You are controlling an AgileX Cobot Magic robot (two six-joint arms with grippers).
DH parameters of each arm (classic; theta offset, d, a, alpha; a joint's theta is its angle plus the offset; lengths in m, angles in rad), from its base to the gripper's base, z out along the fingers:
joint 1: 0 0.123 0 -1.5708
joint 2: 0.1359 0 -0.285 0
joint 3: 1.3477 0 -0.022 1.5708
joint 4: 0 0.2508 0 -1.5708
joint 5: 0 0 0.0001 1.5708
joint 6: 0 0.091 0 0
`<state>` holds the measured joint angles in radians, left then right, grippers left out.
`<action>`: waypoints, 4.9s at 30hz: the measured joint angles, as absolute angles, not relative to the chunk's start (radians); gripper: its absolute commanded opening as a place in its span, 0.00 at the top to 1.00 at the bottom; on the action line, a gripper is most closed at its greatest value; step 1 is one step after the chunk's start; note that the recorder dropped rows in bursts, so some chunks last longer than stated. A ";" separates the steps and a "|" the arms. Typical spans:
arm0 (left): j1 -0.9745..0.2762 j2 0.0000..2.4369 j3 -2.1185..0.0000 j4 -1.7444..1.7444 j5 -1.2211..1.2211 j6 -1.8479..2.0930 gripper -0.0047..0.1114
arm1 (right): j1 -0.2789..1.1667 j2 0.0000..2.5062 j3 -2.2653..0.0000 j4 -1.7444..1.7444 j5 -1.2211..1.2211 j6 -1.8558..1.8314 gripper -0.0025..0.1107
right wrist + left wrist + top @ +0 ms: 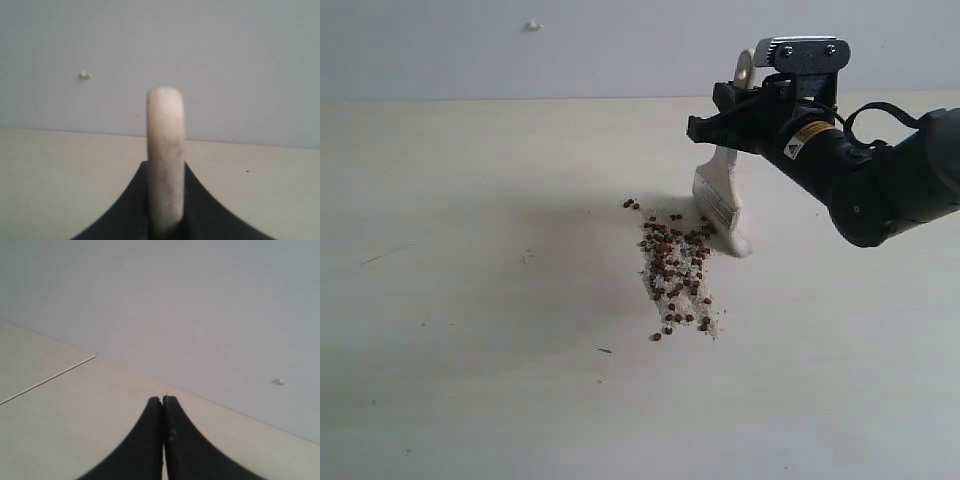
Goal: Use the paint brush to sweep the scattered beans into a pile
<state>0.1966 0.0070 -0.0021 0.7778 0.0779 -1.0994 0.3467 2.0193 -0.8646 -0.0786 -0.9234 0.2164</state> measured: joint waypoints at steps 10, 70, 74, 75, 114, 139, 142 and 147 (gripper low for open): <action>0.197 0.007 -0.002 0.778 0.078 -1.099 0.96 | 0.347 1.987 -0.865 -0.141 -0.893 0.235 0.98; 0.197 0.007 -0.002 0.780 0.078 -1.099 0.96 | -0.009 2.169 -1.610 -1.454 -1.215 1.124 0.98; 0.197 0.007 -0.002 0.782 0.078 -1.099 0.96 | -0.009 2.334 -1.844 -1.407 -1.215 1.198 0.98; 0.197 0.007 -0.002 0.782 0.078 -1.099 0.96 | -0.009 2.365 -1.866 -1.357 -1.215 1.224 0.98; 0.197 0.007 -0.002 0.793 0.078 -1.099 0.96 | 0.733 1.924 -1.289 1.532 -0.860 -0.904 0.98; 0.197 0.007 -0.002 0.796 0.078 -1.099 0.96 | 0.862 2.324 -1.654 1.341 -1.155 -0.783 0.98; 0.197 0.007 -0.002 0.796 0.078 -1.099 0.96 | 0.862 2.356 -1.686 1.359 -1.161 -0.815 0.98; 0.197 0.007 -0.002 0.796 0.078 -1.099 0.96 | 0.862 2.388 -1.691 1.384 -1.164 -0.739 0.98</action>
<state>0.1966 0.0070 -0.0021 0.7956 0.0779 -1.0994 0.8625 2.3875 -1.6909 1.3842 -1.1638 -0.7389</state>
